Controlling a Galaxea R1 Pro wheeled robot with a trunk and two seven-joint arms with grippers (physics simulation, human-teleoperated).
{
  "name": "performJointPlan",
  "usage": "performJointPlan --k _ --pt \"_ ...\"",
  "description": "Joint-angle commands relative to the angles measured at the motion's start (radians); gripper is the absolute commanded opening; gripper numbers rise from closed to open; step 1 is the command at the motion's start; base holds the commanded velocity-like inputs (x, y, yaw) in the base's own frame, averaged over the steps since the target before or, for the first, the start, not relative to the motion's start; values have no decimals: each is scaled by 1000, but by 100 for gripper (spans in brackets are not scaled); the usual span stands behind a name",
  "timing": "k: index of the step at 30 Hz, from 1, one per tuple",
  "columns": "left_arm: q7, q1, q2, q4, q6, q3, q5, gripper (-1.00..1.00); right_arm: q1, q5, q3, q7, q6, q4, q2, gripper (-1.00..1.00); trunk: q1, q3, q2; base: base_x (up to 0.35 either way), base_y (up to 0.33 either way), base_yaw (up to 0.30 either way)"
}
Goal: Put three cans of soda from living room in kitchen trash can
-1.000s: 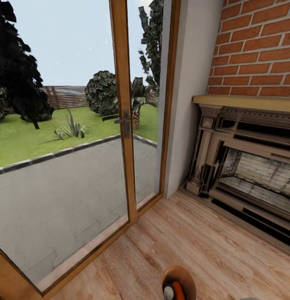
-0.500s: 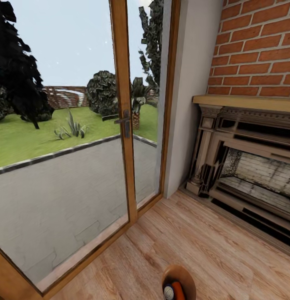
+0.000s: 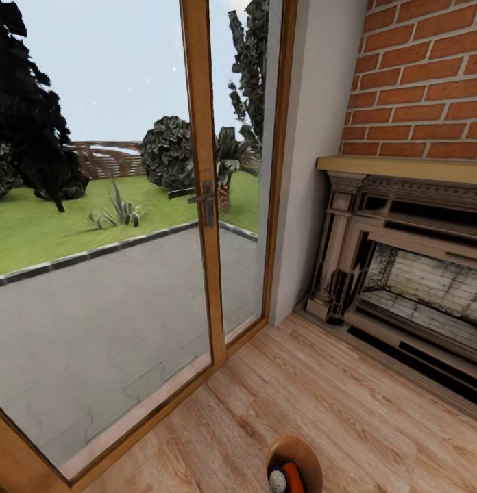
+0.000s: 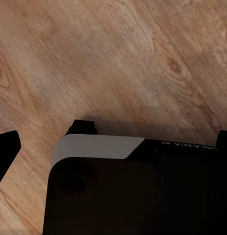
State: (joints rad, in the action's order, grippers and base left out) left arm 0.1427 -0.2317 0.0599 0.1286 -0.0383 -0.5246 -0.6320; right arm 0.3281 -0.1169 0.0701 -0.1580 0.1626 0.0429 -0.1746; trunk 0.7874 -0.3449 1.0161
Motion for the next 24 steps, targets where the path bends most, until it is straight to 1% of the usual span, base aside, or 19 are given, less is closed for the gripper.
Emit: performJointPlan --k 1,7,24 --pt "0 0 0 0 0 0 0 100 -4 0 0 0 0 0 2 100 0 0 0 0 0 0" --pt "0 0 0 0 0 0 0 100 -19 2 0 0 0 -1 24 100 0 0 0 0 0 0" --pt "0 0 0 0 0 0 0 100 -20 2 0 0 0 -2 27 100 0 0 0 0 0 0"
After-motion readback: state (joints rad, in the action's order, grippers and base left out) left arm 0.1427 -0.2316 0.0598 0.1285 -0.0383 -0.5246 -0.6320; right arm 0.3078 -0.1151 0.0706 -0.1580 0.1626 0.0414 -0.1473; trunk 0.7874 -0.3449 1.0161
